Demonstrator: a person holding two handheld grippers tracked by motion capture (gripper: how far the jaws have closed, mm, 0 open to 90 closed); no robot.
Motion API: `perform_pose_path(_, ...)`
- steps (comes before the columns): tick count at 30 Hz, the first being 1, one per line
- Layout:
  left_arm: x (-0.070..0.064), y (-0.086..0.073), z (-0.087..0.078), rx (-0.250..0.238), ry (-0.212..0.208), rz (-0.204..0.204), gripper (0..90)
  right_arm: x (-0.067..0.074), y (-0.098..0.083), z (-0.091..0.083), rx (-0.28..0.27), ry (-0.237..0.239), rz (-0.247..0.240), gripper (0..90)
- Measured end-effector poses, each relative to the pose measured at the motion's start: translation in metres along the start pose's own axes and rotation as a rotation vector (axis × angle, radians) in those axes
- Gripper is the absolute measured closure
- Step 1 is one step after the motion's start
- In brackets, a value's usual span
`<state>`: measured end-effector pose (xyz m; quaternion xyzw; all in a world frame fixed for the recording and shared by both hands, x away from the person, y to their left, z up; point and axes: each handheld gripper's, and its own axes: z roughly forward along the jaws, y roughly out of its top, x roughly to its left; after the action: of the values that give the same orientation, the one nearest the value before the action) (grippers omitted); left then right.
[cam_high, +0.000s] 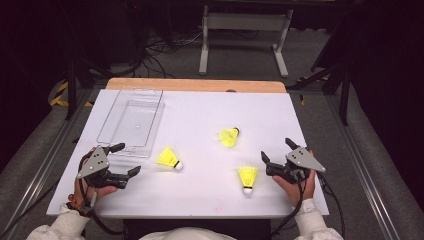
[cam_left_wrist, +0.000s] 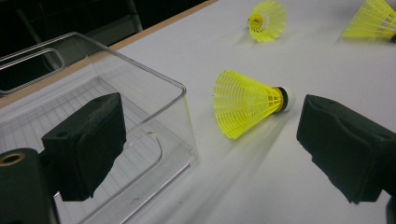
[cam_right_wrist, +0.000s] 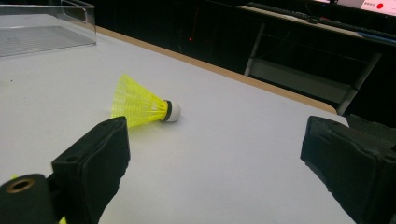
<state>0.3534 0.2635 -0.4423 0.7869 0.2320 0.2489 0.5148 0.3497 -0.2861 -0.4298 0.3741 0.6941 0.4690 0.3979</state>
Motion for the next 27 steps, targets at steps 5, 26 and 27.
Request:
perform_pose_path(5, -0.002, 0.002, 0.002, 0.002, -0.011, 0.004, 9.7, -0.007, -0.002, -0.003, -0.005, -0.004, 0.031, 8.7)
perform_pose_path(26, -0.01, 0.011, -0.001, 0.013, -0.12, 0.017, 15.0, -0.006, -0.001, 0.003, 0.028, 0.002, 0.009, 8.7)
perform_pose_path(27, -0.01, 0.011, 0.0, 0.015, -0.129, 0.017, 15.1, -0.006, -0.001, 0.002, 0.026, 0.001, 0.008, 8.7)
